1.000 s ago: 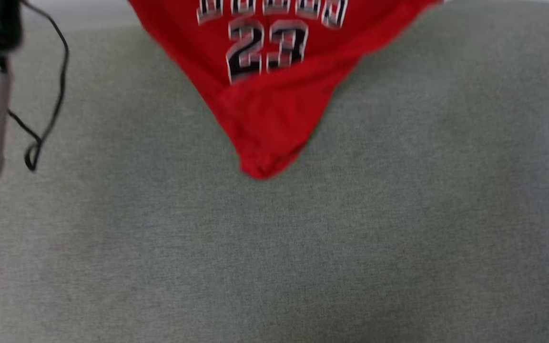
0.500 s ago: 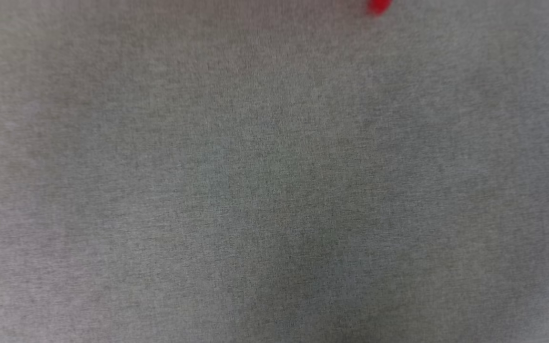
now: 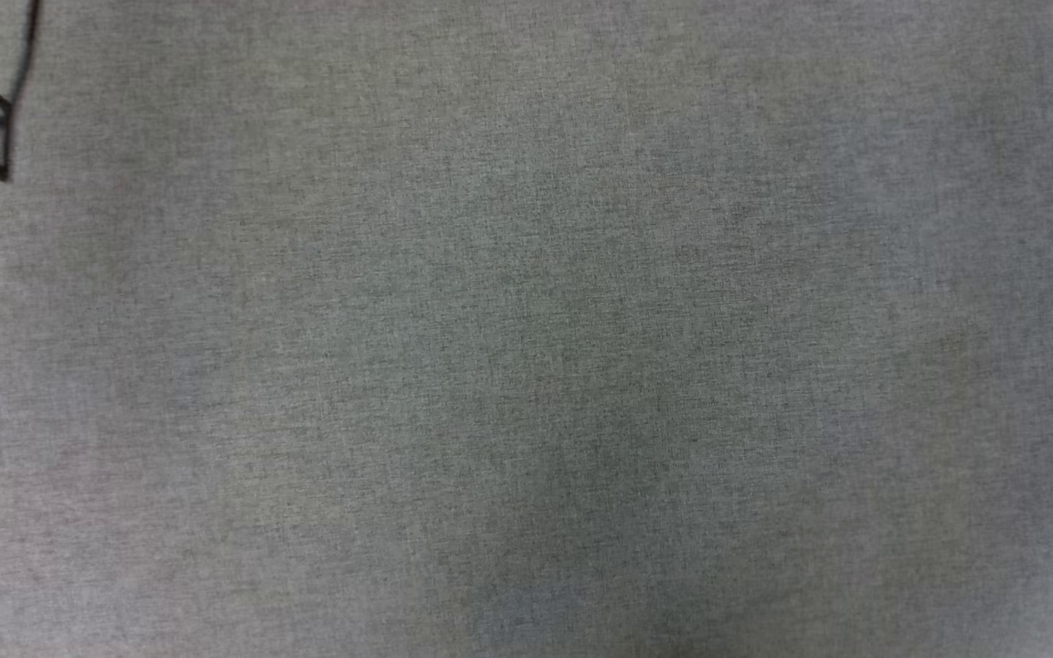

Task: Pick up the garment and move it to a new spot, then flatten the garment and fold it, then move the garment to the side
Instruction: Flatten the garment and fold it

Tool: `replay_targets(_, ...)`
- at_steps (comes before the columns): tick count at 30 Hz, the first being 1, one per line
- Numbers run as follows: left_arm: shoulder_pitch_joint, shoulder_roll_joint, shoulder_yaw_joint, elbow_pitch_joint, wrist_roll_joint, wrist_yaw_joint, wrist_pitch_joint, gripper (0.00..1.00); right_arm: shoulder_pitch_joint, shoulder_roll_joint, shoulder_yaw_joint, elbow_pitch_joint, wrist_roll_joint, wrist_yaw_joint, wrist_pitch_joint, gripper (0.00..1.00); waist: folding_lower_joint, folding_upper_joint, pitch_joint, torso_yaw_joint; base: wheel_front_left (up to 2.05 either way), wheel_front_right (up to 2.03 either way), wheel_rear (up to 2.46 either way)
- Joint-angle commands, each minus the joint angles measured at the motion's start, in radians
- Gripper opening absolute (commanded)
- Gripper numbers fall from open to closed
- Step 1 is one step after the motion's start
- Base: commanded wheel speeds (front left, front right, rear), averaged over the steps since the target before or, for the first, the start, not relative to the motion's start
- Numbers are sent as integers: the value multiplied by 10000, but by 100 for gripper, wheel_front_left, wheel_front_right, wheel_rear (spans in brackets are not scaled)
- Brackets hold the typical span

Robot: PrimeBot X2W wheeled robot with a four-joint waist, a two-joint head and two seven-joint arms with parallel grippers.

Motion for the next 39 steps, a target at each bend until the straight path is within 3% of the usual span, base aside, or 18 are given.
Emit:
replay_targets(1, 302, -70, 0, 74, -100, -67, -34, 0, 289, 4, 131, 62, 272, -16, -75, 0, -1, 0, -21, 22, 0, 0, 0)
replay_targets(7, 2095, -119, 163, 379, -580, -324, -499, 0, 2130, 115, 713, 170, 1335, -14, -125, 0, -1, 0, -815, 2, 0, 0, 0)
replay_targets(15, 6484, 80, 260, -41, -1209, -307, -1149, 0, 5666, 182, 1467, -218, 2570, -16, -127, 0, -1, 0, -2819, -99, 0, 0, 0)
replay_targets(22, 10624, 77, 902, -1701, -1984, 402, -1492, 0, 8622, -285, 1883, -916, 3619, -16, 63, 0, -1, 0, -4416, 2, 0, 0, 0)
replay_targets(26, 12603, 132, 1036, -3262, -1937, 1112, -1569, 0, 10171, -729, 1872, -1543, 4159, -14, 262, 0, -1, 0, -5066, 185, 0, 0, 0)
replay_targets(32, 14909, 253, 1121, -5309, -2020, 2208, -1331, 0, 12348, -1310, 1355, -2460, 4606, -16, 472, 0, -1, 0, -5734, 440, 0, 0, 0)
replay_targets(39, 16843, 122, 936, -6343, -2237, 2924, -989, 0, 14419, -1354, 867, -3266, 4366, -14, 763, 0, -1, 0, -6296, 466, 0, 0, 0)
